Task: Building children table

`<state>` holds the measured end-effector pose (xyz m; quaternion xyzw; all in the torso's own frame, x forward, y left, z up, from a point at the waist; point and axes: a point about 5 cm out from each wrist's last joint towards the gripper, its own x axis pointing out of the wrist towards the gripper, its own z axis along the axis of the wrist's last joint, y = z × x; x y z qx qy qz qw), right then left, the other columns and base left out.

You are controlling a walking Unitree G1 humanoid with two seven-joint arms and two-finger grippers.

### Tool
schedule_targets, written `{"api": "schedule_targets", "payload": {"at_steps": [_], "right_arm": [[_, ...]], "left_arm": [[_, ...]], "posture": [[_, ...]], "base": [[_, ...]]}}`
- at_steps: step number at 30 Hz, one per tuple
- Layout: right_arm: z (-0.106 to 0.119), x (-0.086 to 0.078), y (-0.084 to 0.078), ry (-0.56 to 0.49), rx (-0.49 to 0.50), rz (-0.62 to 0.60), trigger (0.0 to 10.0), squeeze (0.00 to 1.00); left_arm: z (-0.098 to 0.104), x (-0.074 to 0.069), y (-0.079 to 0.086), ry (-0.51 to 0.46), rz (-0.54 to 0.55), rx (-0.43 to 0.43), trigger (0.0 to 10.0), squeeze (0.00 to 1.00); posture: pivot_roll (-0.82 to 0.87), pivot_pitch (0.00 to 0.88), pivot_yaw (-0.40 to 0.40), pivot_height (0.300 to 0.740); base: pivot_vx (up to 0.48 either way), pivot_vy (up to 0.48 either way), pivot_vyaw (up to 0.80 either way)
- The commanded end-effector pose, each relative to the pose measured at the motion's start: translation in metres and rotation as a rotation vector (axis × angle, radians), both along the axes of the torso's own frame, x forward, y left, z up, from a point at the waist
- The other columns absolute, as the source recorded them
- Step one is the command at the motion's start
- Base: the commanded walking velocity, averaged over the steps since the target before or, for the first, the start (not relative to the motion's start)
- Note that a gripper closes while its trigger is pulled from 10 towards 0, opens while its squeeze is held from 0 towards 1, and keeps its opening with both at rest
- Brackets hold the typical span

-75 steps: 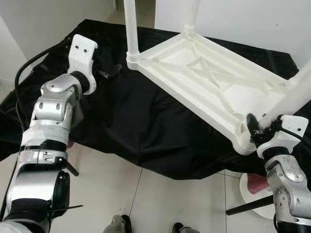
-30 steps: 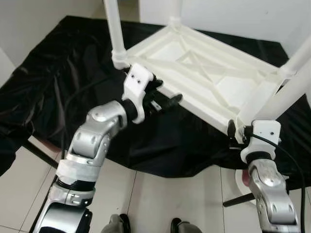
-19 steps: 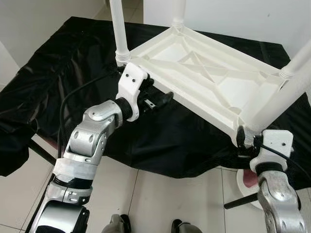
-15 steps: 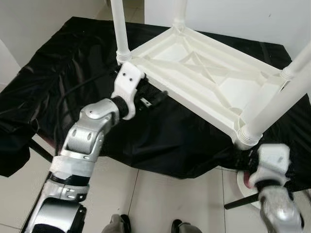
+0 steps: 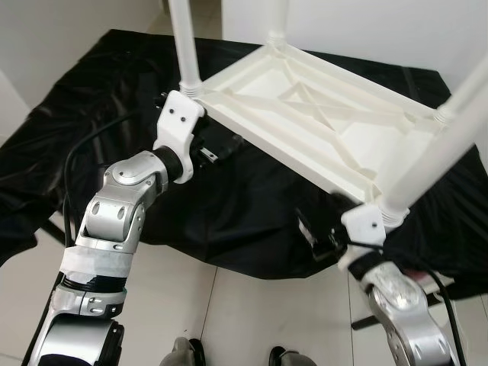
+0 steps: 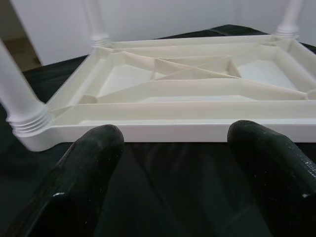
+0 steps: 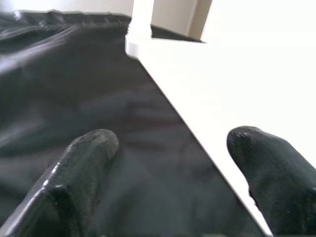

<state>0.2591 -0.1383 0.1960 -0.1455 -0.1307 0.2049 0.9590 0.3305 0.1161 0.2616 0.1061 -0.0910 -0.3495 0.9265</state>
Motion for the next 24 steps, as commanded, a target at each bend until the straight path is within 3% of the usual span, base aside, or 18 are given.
{"api": "schedule_targets", "payload": {"at_steps": [1,3,4,5,7,8,9,10,11,14,17,24], "right_arm": [[-0.005,0.01,0.004,0.044,-0.017,-0.001,10.0,0.0],[-0.005,0.01,0.004,0.044,-0.017,-0.001,10.0,0.0],[-0.003,0.028,0.01,0.059,-0.039,-0.025,10.0,0.0],[-0.003,0.028,0.01,0.059,-0.039,-0.025,10.0,0.0],[0.001,0.069,0.022,0.102,-0.105,-0.083,10.0,0.0],[0.001,0.069,0.022,0.102,-0.105,-0.083,10.0,0.0],[0.007,0.085,0.024,0.1,-0.135,-0.114,10.0,0.0],[0.007,0.085,0.024,0.1,-0.135,-0.114,10.0,0.0],[0.012,0.095,0.024,0.104,-0.148,-0.137,10.0,0.0],[0.016,0.104,0.022,0.118,-0.162,-0.135,10.0,0.0],[0.02,0.112,0.025,0.162,-0.209,-0.032,10.0,0.0],[0.016,0.12,0.019,0.23,-0.246,-0.034,10.0,0.0]], "left_arm": [[0.001,0.0,0.005,-0.008,0.057,-0.002,10.0,0.0],[0.001,0.0,0.005,-0.008,0.057,-0.002,10.0,0.0],[0.001,-0.002,0.013,-0.014,0.075,0.016,10.0,0.0],[0.001,-0.002,0.013,-0.014,0.075,0.016,10.0,0.0],[0.004,-0.007,0.038,-0.018,0.13,0.055,10.0,0.0],[0.004,-0.007,0.038,-0.018,0.13,0.055,10.0,0.0],[0.006,-0.01,0.049,-0.018,0.153,0.073,10.0,0.0],[0.006,-0.01,0.049,-0.018,0.153,0.073,10.0,0.0],[0.008,-0.013,0.056,-0.019,0.166,0.084,10.0,0.0],[0.009,-0.019,0.061,-0.021,0.16,0.094,10.0,0.0],[0.011,-0.028,0.063,-0.025,0.122,0.101,10.0,0.0],[0.013,-0.031,0.061,-0.033,0.098,0.111,10.0,0.0]], "posture": [[-0.08,0.144,0.032,0.74],[-0.08,0.144,0.032,0.74],[-0.08,0.15,0.039,0.74],[-0.08,0.15,0.039,0.74],[-0.06,0.164,0.05,0.74],[-0.06,0.164,0.05,0.74],[-0.05,0.169,0.05,0.74],[-0.05,0.169,0.05,0.74],[-0.05,0.171,0.05,0.74],[-0.05,0.178,0.053,0.74],[-0.04,0.186,0.053,0.74],[-0.04,0.202,0.054,0.74]], "base": [[0.0,0.0,0.0],[0.0,0.0,0.0],[0.0,0.0,0.0],[0.0,0.0,0.0],[0.0,0.0,0.0],[0.0,0.0,0.0],[0.0,0.0,0.0],[0.0,0.0,0.0],[0.0,0.0,0.0],[0.0,0.0,0.0],[0.0,0.0,0.0],[0.0,0.0,0.0]]}}
